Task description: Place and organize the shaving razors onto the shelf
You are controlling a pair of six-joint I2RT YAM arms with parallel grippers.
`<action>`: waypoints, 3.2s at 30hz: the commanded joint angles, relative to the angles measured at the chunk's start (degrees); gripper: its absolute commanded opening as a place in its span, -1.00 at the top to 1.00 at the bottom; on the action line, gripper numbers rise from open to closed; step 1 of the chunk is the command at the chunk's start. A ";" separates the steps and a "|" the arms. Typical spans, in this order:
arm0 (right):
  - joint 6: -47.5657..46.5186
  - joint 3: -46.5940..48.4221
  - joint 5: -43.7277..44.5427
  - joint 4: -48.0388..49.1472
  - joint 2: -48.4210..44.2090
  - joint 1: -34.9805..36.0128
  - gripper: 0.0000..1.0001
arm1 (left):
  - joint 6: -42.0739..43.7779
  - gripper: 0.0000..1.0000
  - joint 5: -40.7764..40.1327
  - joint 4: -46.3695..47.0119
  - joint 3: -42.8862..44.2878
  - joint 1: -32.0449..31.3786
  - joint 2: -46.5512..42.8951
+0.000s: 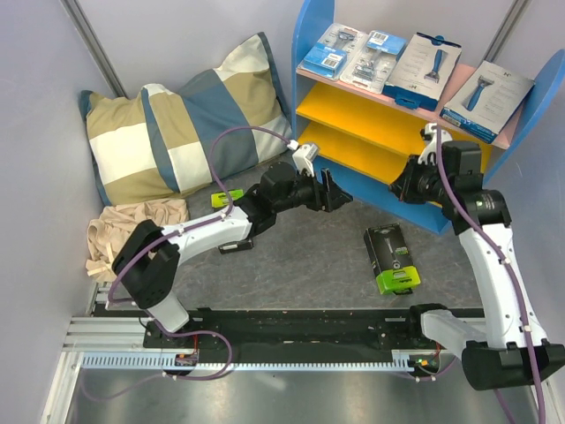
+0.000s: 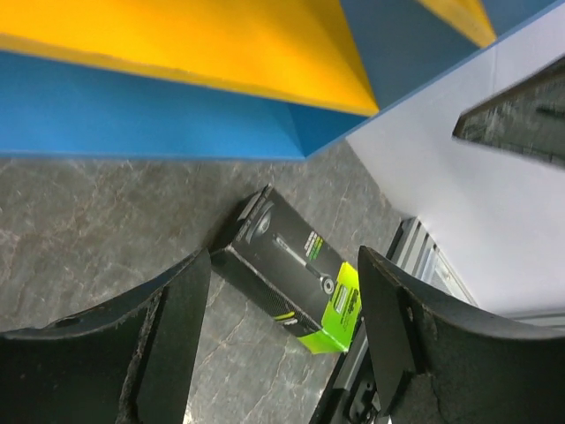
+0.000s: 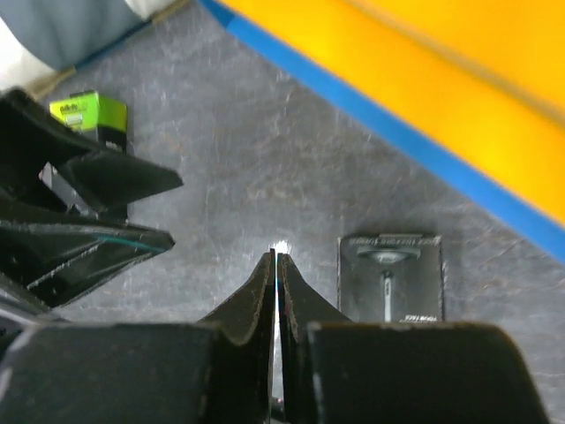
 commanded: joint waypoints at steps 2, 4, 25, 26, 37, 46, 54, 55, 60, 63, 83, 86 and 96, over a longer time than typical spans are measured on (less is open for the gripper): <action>2.50 -7.44 3.06 3.89 -4.84 3.12 0.83 | -2.27 -0.49 4.40 1.23 -0.62 0.03 3.13; 2.68 -9.30 4.03 3.98 -6.33 3.74 0.83 | -4.37 -0.49 5.37 1.32 -0.27 0.02 4.63; 3.11 -15.98 5.09 5.38 -9.07 4.54 0.78 | -15.98 -0.33 15.75 2.10 11.96 -7.45 30.83; 3.03 -16.07 5.09 5.38 -9.07 4.45 0.78 | -17.03 -0.33 15.58 3.24 11.25 -7.53 30.48; 3.12 -16.95 4.47 6.17 -9.06 4.45 0.77 | -18.27 -0.36 14.87 0.90 14.48 -8.32 32.14; 3.03 -17.13 4.21 6.27 -9.15 4.45 0.72 | -19.50 -0.15 12.06 -6.32 17.92 -9.38 35.39; 2.94 -17.30 3.94 6.53 -8.98 4.45 0.71 | -19.94 0.96 11.01 -6.94 17.40 -9.20 35.93; 2.94 -17.30 3.86 6.53 -8.98 4.54 0.71 | -19.85 0.96 10.74 -6.85 16.79 -9.12 35.58; 2.76 -17.13 3.68 6.35 -8.98 4.45 0.71 | -18.36 0.96 9.77 -6.59 13.37 -8.15 32.24; 2.68 -17.22 3.59 6.35 -8.98 4.45 0.71 | -17.48 0.96 9.77 -5.89 10.65 -7.27 30.23; 5.04 -20.46 1.92 7.93 -8.36 11.73 0.68 | -12.03 0.96 7.32 -6.23 -18.27 0.81 4.31; 6.98 -21.52 3.59 9.51 -8.28 16.21 0.67 | -10.01 0.96 6.44 -10.01 -20.47 2.31 0.96; 14.53 -28.28 10.45 16.10 -4.85 33.53 0.38 | -10.18 0.96 6.78 -15.64 -30.49 3.10 -14.50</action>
